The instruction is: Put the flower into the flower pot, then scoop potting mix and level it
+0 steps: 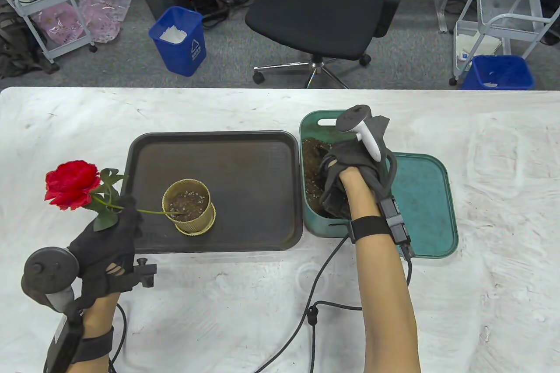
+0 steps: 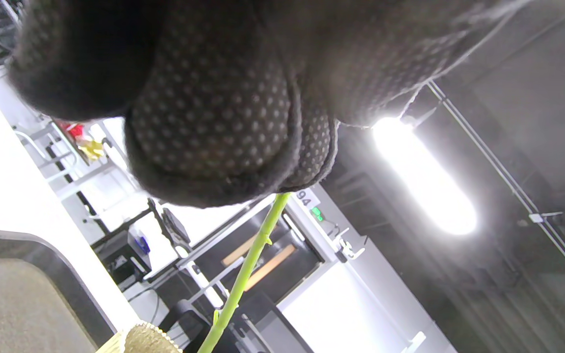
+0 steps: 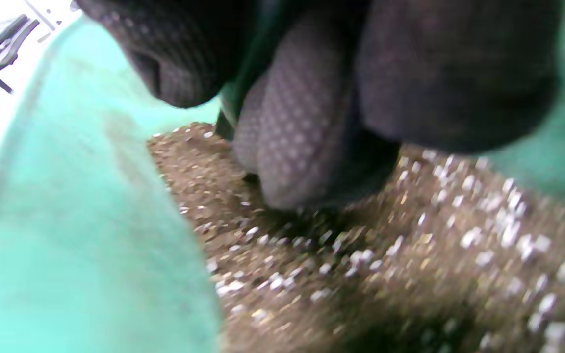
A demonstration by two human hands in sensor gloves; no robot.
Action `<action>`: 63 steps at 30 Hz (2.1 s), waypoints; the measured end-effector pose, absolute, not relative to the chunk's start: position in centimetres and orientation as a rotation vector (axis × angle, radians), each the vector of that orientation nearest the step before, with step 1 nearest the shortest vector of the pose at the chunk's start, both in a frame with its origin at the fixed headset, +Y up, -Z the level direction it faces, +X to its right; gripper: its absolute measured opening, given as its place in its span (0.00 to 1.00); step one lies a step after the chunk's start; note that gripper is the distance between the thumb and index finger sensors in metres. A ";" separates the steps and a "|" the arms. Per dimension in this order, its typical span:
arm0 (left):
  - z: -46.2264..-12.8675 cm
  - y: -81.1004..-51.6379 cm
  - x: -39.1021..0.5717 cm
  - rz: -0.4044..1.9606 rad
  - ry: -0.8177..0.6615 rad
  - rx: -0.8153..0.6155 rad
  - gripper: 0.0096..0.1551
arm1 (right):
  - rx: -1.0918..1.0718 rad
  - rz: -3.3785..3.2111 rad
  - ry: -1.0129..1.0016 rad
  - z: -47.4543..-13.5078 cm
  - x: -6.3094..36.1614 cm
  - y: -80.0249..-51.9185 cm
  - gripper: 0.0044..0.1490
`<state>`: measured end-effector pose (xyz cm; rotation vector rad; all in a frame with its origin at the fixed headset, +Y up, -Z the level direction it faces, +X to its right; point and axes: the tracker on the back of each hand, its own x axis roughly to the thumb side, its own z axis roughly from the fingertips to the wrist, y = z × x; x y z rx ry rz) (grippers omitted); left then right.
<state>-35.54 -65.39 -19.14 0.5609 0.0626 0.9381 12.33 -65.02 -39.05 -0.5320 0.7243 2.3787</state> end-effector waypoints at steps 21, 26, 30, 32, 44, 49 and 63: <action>-19.3 -65.4 -35.6 0.954 0.047 0.551 0.22 | -0.572 1.732 0.528 -33.2 16.9 -64.8 0.35; -19.3 -65.4 -35.5 0.955 0.042 0.549 0.22 | -0.551 1.721 0.472 -31.8 17.6 -63.6 0.35; -19.3 -65.4 -35.5 0.956 0.042 0.548 0.22 | -0.511 1.725 0.437 -31.0 17.5 -62.2 0.35; -19.3 -65.4 -35.6 0.957 0.043 0.548 0.22 | -0.465 1.737 0.444 -30.7 16.9 -61.4 0.35; -19.3 -65.5 -35.5 0.957 0.043 0.549 0.22 | -0.085 1.784 0.653 -29.4 5.4 -61.5 0.35; -19.3 -65.5 -35.5 0.956 0.041 0.549 0.22 | 0.000 1.794 0.780 -29.0 -0.2 -64.1 0.35; -19.2 -65.5 -35.3 0.945 0.027 0.552 0.22 | 0.037 2.199 0.751 -31.1 -7.1 -65.0 0.33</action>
